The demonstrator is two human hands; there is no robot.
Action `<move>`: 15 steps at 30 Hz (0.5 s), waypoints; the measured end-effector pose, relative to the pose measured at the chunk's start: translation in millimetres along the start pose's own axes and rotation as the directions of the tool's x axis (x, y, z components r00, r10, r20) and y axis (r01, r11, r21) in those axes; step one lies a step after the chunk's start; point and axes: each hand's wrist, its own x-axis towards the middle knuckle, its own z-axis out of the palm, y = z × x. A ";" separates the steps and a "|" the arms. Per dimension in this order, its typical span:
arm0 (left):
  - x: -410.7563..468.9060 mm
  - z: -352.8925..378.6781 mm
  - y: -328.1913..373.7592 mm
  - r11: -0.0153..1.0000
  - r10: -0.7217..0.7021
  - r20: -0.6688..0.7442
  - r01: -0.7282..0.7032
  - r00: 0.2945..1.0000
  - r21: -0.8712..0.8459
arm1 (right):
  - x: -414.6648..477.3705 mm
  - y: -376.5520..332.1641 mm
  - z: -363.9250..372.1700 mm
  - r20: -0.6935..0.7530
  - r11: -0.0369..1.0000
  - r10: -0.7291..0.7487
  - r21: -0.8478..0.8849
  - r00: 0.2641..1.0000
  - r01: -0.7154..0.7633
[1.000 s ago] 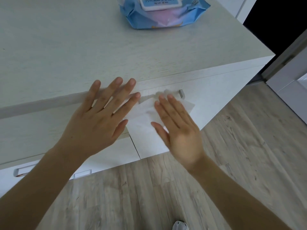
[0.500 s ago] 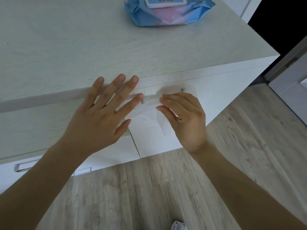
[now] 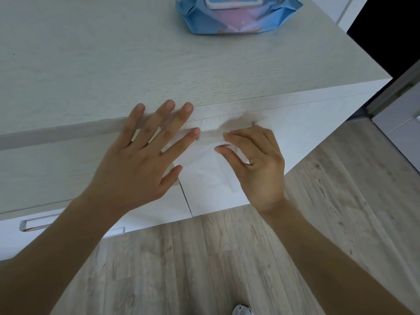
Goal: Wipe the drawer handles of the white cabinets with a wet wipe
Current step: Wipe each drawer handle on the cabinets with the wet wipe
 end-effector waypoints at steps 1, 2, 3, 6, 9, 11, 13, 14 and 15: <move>0.2 0.0 0.5 1.000 -0.002 0.001 0.002 1.000 0.003 | -0.7 1.0 -0.7 -0.003 1.000 -0.009 -0.006 1.000 0.009; 0.4 0.1 1.1 1.000 -0.005 0.001 0.005 1.000 0.008 | -1.2 1.8 -1.4 -0.006 1.000 -0.020 -0.013 1.000 0.020; 0.5 0.1 1.5 1.000 -0.007 0.000 0.007 1.000 0.015 | -1.5 1.3 -1.1 -0.008 0.999 -0.033 -0.021 0.999 0.033; 0.6 0.1 2.6 1.000 -0.004 -0.002 0.004 1.000 0.029 | -2.9 -6.1 4.7 -0.013 0.995 -0.091 -0.032 0.996 0.091; 0.7 0.2 2.2 1.000 -0.003 -0.007 0.003 1.000 0.029 | -4.6 -9.5 9.5 -0.014 0.988 -0.154 -0.008 0.988 0.154; 0.3 -0.2 1.8 1.000 -0.002 -0.008 0.002 1.000 0.025 | -5.6 -3.5 6.9 -0.002 0.982 -0.188 -0.007 0.982 0.188; 0.0 -1.4 1.3 1.000 -0.004 -0.007 0.004 1.000 0.022 | -6.4 4.0 2.2 0.010 0.976 -0.215 -0.028 0.977 0.215; -0.2 -1.9 1.0 1.000 -0.005 -0.004 0.005 1.000 0.020 | -6.4 6.0 0.6 0.009 0.974 -0.222 -0.037 0.975 0.222; -0.4 -2.5 0.6 1.000 -0.004 -0.002 0.004 1.000 0.016 | -6.3 5.9 0.2 0.003 0.974 -0.223 -0.040 0.975 0.223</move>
